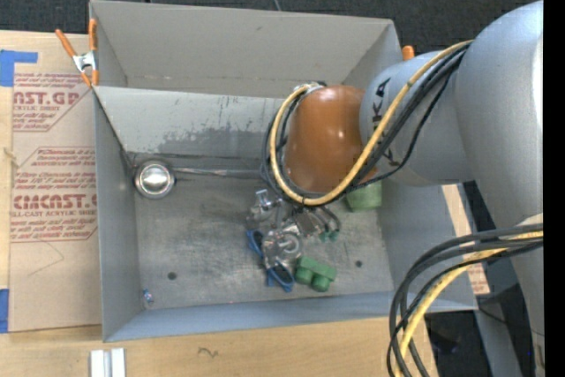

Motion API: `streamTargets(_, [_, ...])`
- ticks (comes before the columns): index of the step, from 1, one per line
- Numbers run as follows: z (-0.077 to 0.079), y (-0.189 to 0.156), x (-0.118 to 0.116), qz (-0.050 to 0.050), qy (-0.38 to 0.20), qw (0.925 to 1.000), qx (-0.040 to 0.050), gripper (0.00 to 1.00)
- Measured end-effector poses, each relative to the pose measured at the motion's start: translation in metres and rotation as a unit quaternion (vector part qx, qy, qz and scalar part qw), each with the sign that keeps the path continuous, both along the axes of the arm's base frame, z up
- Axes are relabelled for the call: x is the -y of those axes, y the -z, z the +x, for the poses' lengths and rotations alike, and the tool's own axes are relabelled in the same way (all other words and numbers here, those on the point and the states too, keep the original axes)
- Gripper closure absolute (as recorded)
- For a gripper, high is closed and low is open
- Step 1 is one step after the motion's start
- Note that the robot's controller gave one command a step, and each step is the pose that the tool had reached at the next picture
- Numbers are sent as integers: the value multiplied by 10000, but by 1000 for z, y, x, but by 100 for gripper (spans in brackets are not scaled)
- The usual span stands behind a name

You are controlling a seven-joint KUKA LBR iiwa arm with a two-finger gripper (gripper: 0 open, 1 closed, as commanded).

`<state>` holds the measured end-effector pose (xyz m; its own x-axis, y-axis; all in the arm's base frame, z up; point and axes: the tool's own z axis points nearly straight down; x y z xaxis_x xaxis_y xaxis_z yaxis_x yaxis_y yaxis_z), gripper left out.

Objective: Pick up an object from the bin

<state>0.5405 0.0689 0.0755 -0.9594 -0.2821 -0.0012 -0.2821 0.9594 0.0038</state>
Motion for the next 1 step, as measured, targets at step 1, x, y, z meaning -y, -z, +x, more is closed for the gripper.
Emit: streamTargets(1, [11, -127, 65, -28, -1517, 9884, 44, 100])
